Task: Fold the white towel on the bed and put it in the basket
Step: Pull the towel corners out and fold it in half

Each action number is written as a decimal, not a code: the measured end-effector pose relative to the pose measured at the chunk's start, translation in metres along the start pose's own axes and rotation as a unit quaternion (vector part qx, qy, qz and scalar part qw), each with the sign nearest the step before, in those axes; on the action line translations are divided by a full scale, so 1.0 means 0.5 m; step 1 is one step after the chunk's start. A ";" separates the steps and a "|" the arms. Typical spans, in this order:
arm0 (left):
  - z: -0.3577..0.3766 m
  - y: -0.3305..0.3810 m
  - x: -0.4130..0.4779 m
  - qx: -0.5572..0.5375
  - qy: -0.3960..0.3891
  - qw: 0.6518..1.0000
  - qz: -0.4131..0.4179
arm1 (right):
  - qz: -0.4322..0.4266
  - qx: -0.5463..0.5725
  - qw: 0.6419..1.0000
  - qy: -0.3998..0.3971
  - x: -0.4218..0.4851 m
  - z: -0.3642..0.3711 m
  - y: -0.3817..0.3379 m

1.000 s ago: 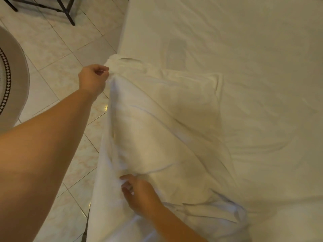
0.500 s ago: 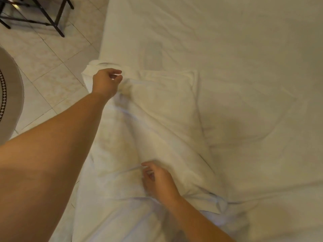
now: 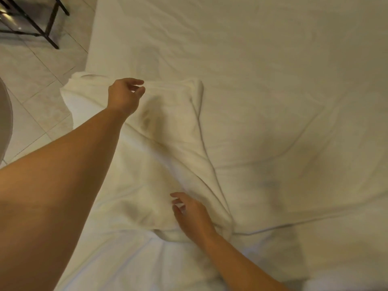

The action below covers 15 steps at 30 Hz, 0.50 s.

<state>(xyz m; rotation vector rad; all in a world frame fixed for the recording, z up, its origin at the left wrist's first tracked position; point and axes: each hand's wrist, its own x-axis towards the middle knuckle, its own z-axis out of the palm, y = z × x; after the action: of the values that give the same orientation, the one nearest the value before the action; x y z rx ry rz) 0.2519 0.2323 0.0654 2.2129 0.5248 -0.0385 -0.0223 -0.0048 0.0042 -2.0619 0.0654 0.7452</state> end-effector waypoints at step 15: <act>0.297 0.093 0.038 0.053 -0.090 0.994 0.037 | 0.028 -0.078 0.983 0.161 0.000 -0.128 0.176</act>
<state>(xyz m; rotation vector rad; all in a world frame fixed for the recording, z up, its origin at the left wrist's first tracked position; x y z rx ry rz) 0.3091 0.1019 0.0000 2.3028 0.3474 -0.2298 -0.0195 -0.1059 -0.0362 -2.3235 0.2548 0.4544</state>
